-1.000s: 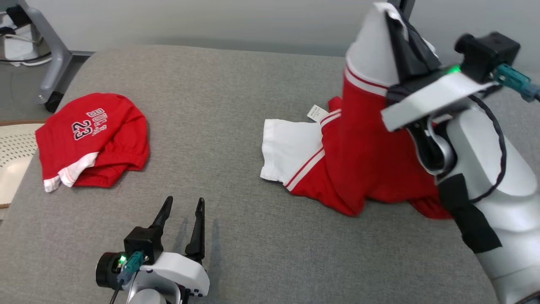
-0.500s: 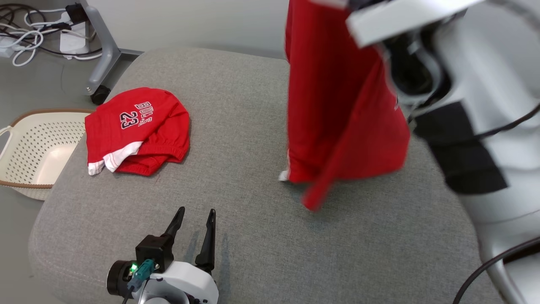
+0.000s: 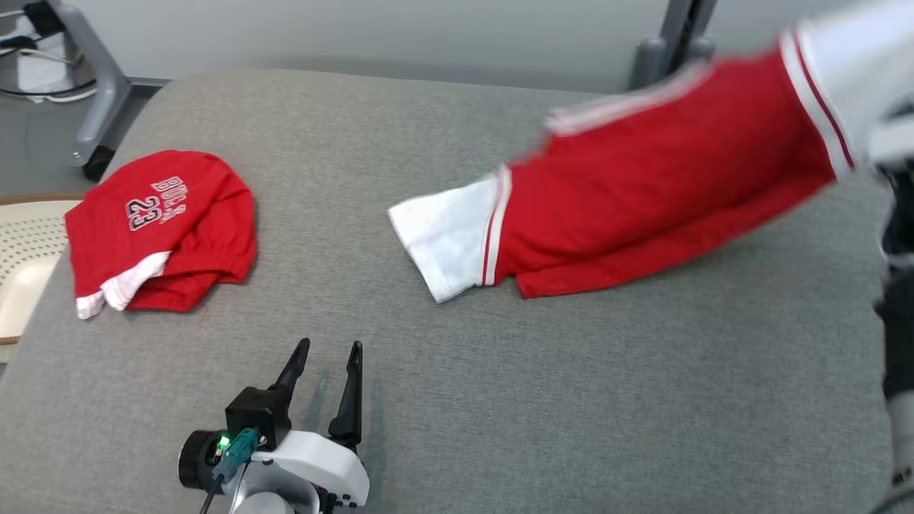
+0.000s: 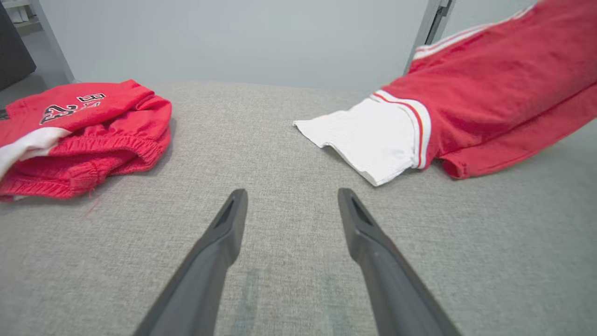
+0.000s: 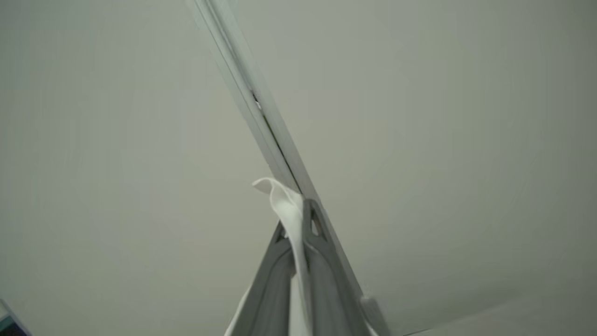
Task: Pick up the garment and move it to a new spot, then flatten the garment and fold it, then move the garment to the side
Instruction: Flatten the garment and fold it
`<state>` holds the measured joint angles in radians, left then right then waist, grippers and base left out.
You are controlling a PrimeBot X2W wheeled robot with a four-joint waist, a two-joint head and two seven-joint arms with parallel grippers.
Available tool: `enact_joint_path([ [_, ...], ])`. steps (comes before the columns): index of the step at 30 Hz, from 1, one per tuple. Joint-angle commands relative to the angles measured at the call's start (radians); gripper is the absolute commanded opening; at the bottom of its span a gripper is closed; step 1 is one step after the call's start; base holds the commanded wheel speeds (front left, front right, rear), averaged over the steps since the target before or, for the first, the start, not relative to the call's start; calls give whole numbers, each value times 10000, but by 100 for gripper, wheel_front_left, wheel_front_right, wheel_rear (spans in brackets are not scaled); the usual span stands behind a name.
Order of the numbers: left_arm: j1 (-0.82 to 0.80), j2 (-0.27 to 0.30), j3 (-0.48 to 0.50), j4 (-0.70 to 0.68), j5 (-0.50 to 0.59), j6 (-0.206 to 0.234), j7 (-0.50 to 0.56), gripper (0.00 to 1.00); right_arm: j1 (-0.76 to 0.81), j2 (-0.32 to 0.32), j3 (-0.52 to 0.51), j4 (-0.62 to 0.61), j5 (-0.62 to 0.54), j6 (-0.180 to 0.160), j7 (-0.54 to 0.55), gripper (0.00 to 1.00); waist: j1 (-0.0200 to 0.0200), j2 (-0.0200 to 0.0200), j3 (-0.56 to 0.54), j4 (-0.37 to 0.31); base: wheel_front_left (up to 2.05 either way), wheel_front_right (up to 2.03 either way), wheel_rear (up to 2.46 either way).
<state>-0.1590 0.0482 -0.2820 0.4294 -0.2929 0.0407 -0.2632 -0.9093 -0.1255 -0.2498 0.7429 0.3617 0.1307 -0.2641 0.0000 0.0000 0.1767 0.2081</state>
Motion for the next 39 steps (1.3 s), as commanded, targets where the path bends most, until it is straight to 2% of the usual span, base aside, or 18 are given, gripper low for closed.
enact_joint_path([
  [1, -184, 44, 17, -39, 49, 11, -22, 100, 310, -137, -276, 90, -100, 1, -4, 0, 0, 0, 191, -233, 0, 0, 0],
  [6, -377, 47, 113, -18, 201, -62, -23, 100, 2204, -187, -1767, 377, -1308, 2, -5, 0, 0, 0, 399, -592, 0, 0, 0],
  [7, -404, 41, 138, -10, 226, -90, -22, 100, 2516, -146, -1985, 381, -1514, 2, -4, 11, 0, 0, 415, -641, 0, 0, 0],
  [8, -414, 39, 162, 14, 255, -133, -22, 100, 2822, -47, -2150, 391, -1686, 2, -4, 43, 0, 0, 416, -699, 0, 0, 0],
  [9, -403, 43, 193, 24, 290, -126, -22, 100, 3088, 61, -2235, 451, -1822, 1, -4, 99, 0, 0, 409, -759, 0, 0, 0],
  [13, -335, 43, 287, 60, 374, -183, -23, 100, 3726, 363, -2299, 87, -2324, 1, -5, 100, 0, 0, 340, -996, 0, 0, 0],
  [17, -268, 44, 328, 46, 377, -209, -22, 100, 4241, 547, -1955, -856, -2863, 1, -4, 100, 0, 0, 233, -1210, 0, 0, 0],
  [21, -307, 43, 297, -60, 254, -213, -23, 100, 4868, 675, -820, -2428, -3415, 1, -4, 100, 0, 0, 161, -1471, 0, 0, 0],
  [25, -561, 44, 134, -173, 140, -268, -23, 100, 5355, 722, 186, -3370, -3637, 1, -2, 100, 0, 0, 291, -1749, 0, 0, 0],
  [31, -1002, 40, -389, -90, -27, -476, -23, 100, 5501, 716, 916, -3921, -3411, -1, -4, 100, 0, 0, 637, -2260, 0, 0, 0],
  [39, -1831, 53, -1033, 641, -550, -836, -22, 100, 5255, 721, 1407, -4103, -2820, -1, -4, 100, 0, 0, 1369, -3153, 0, 0, 0],
])
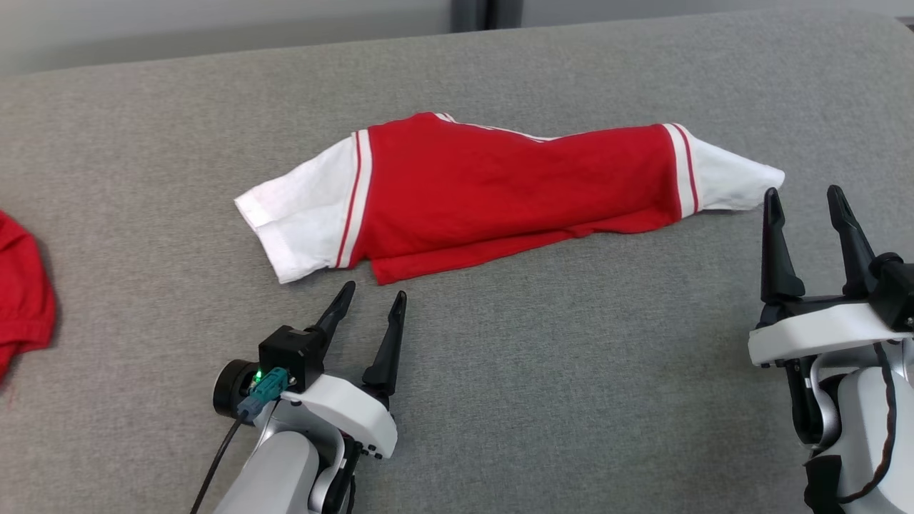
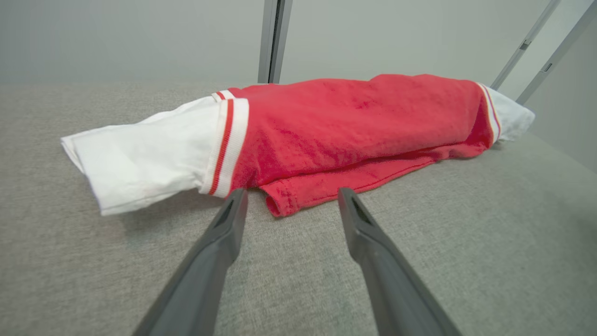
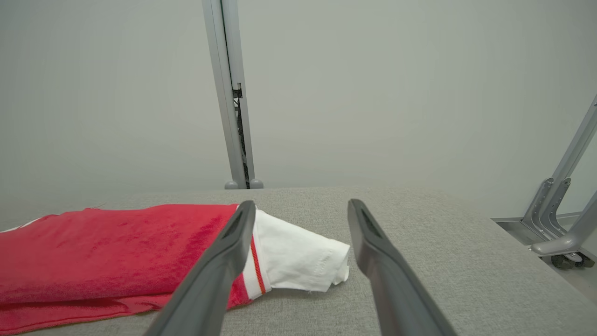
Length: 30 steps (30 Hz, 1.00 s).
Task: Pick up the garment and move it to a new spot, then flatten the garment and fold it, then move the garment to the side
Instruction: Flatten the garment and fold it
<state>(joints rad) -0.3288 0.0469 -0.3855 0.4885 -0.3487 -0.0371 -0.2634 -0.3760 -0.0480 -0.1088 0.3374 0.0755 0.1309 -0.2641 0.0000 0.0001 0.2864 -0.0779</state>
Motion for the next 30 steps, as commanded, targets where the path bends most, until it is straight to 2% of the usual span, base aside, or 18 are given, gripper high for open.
enact_joint_path([
  [1, -191, 64, -25, 171, -70, -65, -21, 100, -94, -54, 21, -61, 83, -3, -4, 100, 0, -1, 357, -399, 0, 0, 0],
  [7, -459, 65, 275, 878, -529, 21, -9, 100, -254, -51, 49, -181, 310, -3, -4, 100, 0, -1, 784, -861, 0, 0, 0],
  [13, -535, 50, 481, 972, -380, -282, 17, 98, -217, -51, -59, -205, 283, -3, -4, 100, 0, -1, 945, -982, 0, 0, 0],
  [14, -556, 38, 478, 915, -362, -352, 16, 40, -219, -51, -71, -190, 299, -3, -4, 100, 0, -1, 958, -994, 0, 0, 0],
  [15, -569, 28, 473, 848, -328, -406, 16, 0, -220, -51, -78, -170, 312, -3, -4, 100, 0, -1, 959, -1001, 0, 0, 0],
  [22, -257, 56, 435, 543, -138, -529, 7, 0, -5, -50, -321, 24, 312, -3, -4, 100, 0, -1, 593, -717, 0, 0, 0],
  [30, 430, 64, 645, 238, -11, -430, -15, 0, 474, -53, -617, 306, 190, -3, -4, 100, 0, -1, -371, 238, 0, 0, 0],
])
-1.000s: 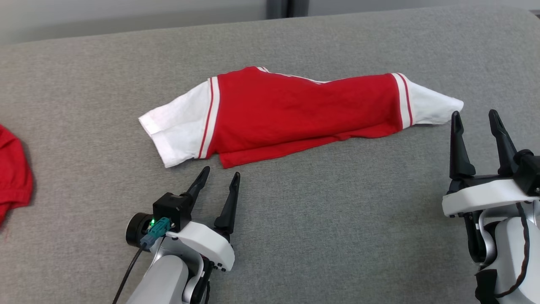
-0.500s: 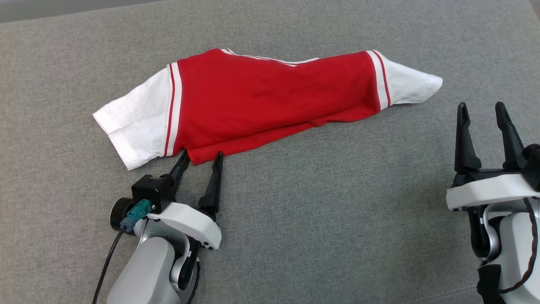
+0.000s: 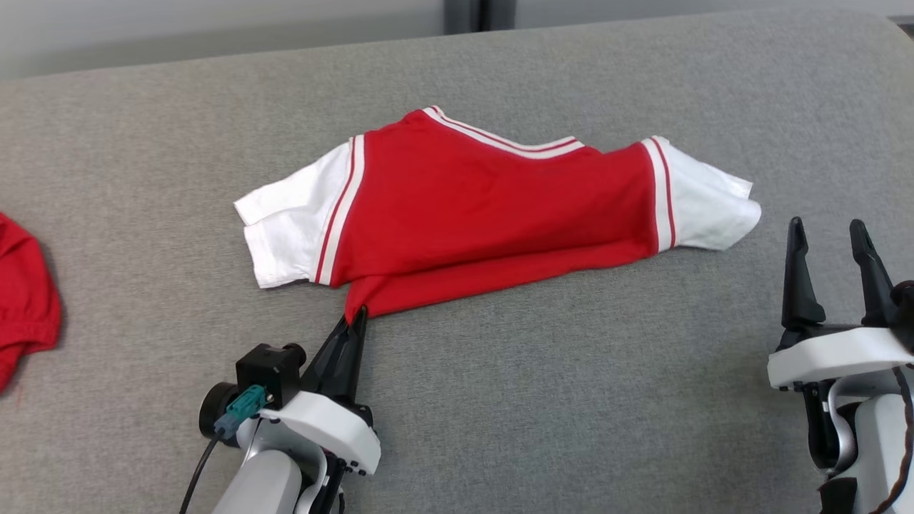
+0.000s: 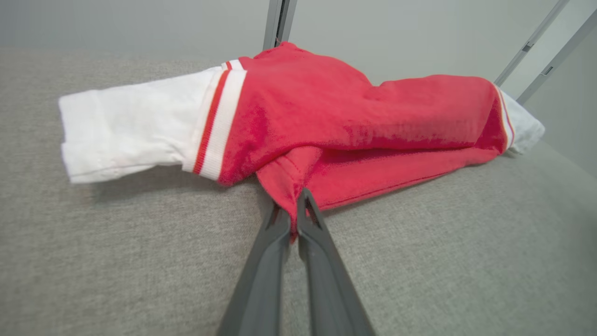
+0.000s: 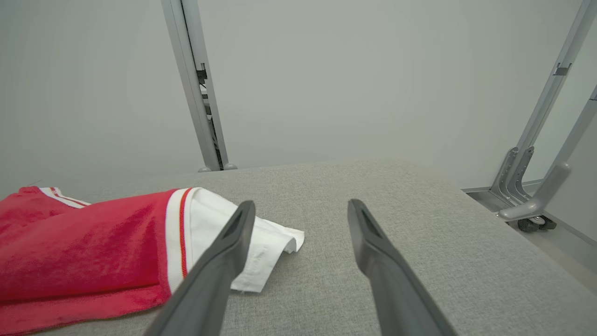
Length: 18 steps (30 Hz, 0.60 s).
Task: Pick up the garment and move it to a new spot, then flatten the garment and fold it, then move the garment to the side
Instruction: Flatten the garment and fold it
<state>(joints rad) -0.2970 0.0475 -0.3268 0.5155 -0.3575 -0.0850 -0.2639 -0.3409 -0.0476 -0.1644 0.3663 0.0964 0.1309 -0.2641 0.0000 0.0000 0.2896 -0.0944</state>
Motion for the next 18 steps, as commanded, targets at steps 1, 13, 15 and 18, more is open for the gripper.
enact_joint_path([
  [1, 232, 56, 146, -74, 119, 76, -9, 0, 183, -61, -58, 55, 22, -3, -4, 100, 0, 0, -510, 508, 0, 0, 0],
  [13, 1163, 49, 1583, -153, 787, 430, -9, 0, 713, -64, 53, 394, 167, -3, -4, 100, 0, 0, -1382, 1105, 0, 0, 0],
  [15, 1276, 50, 1845, -60, 949, 433, -9, 0, 804, -64, 109, 424, 214, -3, -4, 100, 0, 0, -1500, 1075, 0, 0, 0],
  [18, 1477, 54, 2118, 168, 1146, 440, -9, 0, 970, -64, 199, 460, 314, -3, -4, 100, 0, 0, -1670, 976, 0, 0, 0],
])
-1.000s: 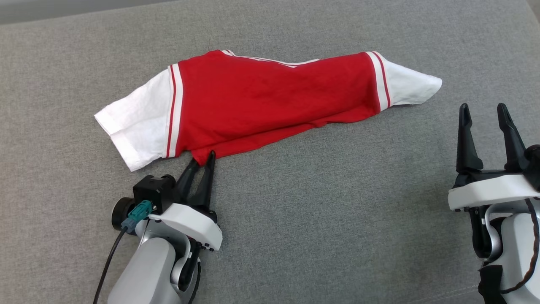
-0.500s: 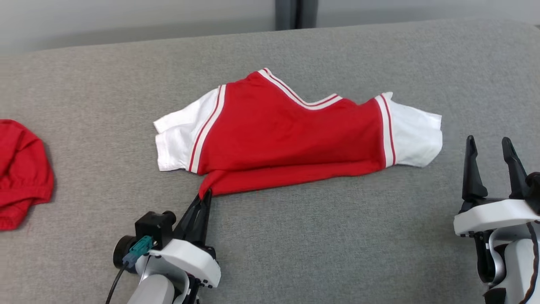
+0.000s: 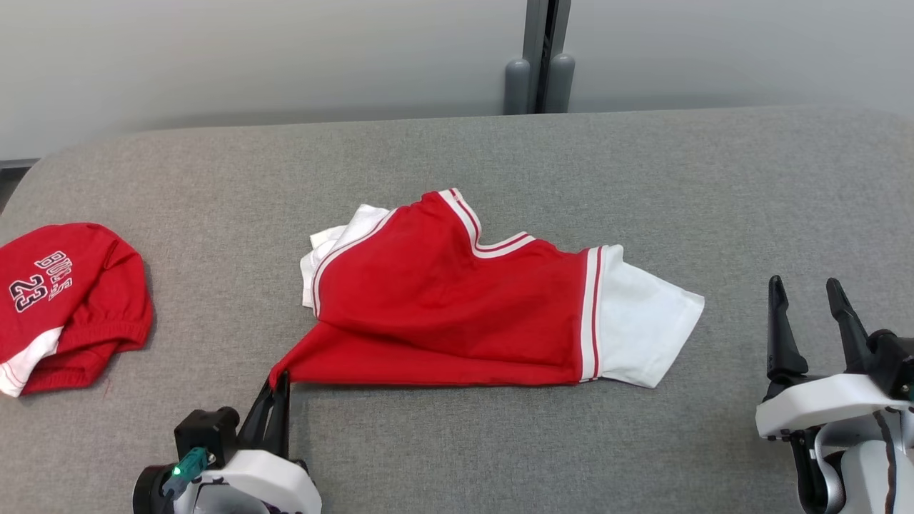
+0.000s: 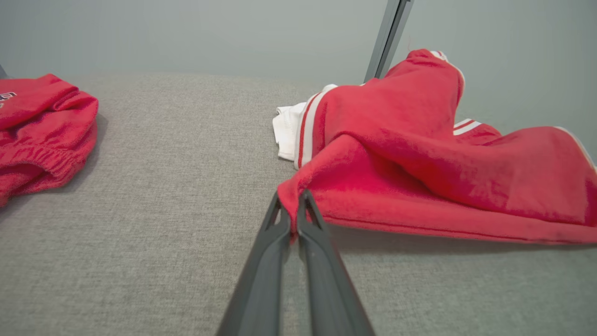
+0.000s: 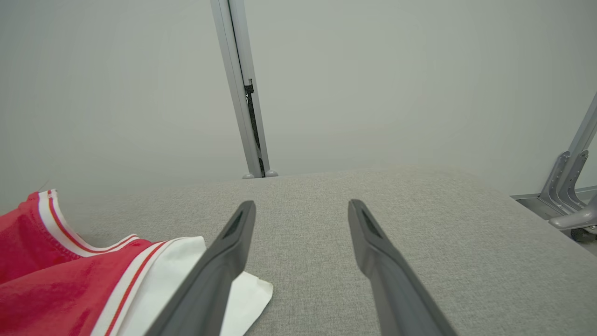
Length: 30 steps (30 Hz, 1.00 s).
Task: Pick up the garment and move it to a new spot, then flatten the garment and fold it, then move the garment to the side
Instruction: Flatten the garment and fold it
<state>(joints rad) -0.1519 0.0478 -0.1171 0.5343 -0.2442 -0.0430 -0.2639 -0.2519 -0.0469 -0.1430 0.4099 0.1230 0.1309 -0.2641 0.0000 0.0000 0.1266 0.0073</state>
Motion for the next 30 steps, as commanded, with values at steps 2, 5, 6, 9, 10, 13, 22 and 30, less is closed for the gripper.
enact_joint_path([
  [2, 189, 48, 138, 104, 87, 34, -9, 0, 198, -69, 64, 18, 90, -3, -4, 100, 0, 0, -167, -114, 0, 0, 0],
  [5, 437, 51, 214, 181, -15, 137, -9, 0, 399, -69, 203, -38, 126, -3, -4, 100, 0, 0, -334, -193, 0, 0, 0],
  [6, 496, 54, 250, 133, -15, 221, -9, 21, 457, -69, 252, -86, 143, -3, -4, 100, 0, 0, -381, -204, 0, 0, 0],
  [9, 671, 53, 231, -6, 121, 420, -9, 100, 652, -67, 415, -308, 67, -1, -4, 100, 0, 0, -512, -229, 0, 0, 0],
  [10, 700, 50, 205, -66, 180, 478, -9, 100, 711, -64, 478, -352, 4, -1, -4, 100, 0, 0, -552, -234, 0, 0, 0],
  [13, 779, 48, 266, -323, 389, 741, -9, 100, 845, -69, 629, -490, -95, -3, -4, 100, 0, 0, -663, -255, 0, 0, 0],
  [22, 1034, 48, 336, -659, 801, 997, -9, 100, 1213, -64, 1051, -505, -511, -3, -4, 100, 0, 0, -1056, -264, 0, 0, 0],
  [30, 1167, 47, 234, -584, 687, 1018, -9, 100, 1351, -67, 1098, -315, -454, -3, -4, 100, 0, 0, -1148, -159, 0, 0, 0],
])
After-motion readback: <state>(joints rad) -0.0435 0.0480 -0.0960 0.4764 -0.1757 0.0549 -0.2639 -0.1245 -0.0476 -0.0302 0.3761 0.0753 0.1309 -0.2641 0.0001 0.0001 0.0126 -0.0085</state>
